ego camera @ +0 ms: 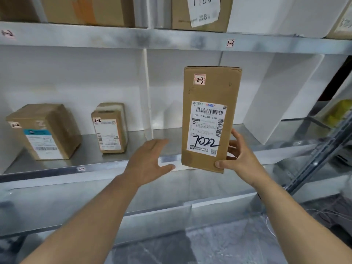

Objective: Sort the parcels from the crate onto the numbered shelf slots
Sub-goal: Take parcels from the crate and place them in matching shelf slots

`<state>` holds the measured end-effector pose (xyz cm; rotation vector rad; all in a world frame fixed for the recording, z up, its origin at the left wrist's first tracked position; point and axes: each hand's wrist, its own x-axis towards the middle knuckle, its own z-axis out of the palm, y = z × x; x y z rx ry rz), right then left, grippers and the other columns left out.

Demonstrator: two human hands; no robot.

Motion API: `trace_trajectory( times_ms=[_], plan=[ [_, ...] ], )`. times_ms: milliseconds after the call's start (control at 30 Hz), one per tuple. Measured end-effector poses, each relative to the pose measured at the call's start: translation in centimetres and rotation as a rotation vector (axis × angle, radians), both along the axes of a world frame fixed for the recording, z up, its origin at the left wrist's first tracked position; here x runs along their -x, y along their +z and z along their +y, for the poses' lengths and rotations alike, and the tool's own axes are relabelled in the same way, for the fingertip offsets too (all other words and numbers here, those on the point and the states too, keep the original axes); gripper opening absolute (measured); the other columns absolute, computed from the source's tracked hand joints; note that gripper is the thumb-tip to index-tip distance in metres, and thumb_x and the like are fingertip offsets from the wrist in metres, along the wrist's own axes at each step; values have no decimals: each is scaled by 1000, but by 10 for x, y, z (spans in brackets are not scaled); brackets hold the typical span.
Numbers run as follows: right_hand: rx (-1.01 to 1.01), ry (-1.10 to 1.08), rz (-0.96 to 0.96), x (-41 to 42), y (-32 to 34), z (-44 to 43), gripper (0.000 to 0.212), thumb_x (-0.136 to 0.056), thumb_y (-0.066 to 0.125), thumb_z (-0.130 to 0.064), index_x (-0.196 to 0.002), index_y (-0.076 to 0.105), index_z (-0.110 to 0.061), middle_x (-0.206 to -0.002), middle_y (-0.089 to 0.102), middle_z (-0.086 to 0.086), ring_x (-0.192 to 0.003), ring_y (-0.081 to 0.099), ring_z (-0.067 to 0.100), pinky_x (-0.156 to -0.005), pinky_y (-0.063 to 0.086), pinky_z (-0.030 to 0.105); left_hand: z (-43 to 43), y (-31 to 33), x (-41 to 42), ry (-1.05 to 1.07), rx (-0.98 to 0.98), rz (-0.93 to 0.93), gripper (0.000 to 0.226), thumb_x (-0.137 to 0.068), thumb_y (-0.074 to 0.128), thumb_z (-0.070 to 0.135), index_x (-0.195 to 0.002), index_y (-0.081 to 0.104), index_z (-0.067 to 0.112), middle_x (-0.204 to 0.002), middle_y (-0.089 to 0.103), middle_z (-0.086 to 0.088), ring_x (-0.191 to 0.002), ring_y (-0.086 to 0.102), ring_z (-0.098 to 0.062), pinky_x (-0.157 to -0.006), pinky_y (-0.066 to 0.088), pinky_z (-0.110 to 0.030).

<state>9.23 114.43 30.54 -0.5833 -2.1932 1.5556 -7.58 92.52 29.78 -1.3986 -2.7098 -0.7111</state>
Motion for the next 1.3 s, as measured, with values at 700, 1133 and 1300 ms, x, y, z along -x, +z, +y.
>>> trace_trajectory(
  times_ms=[700, 1133, 1300],
  plan=[
    [23, 288, -89, 167, -62, 124, 112, -63, 81, 11, -149, 20, -26, -132, 47, 0, -124, 48, 15, -92, 50, 31, 124, -45, 79, 241, -22, -264, 87, -78, 73, 37, -147, 21, 33, -146, 40, 6, -131, 41, -17, -105, 40, -38],
    [-144, 360, -92, 202, -100, 109, 89, -58, 82, -11, -129, 35, -35, -132, 49, 2, -122, 47, 7, -88, 55, 36, 138, -73, 84, 486, -413, -512, 54, -91, 63, 27, -139, 39, 22, -127, 61, 9, -112, 60, -14, -91, 44, -21],
    [-252, 327, -201, 206, -113, 111, 109, -44, 76, -42, -141, 26, -37, -138, 45, -1, -128, 45, 15, -96, 51, 44, 139, -72, 82, 487, -381, -539, 61, -90, 64, 20, -142, 32, 22, -130, 59, 6, -117, 57, -16, -93, 43, -23]
  ],
)
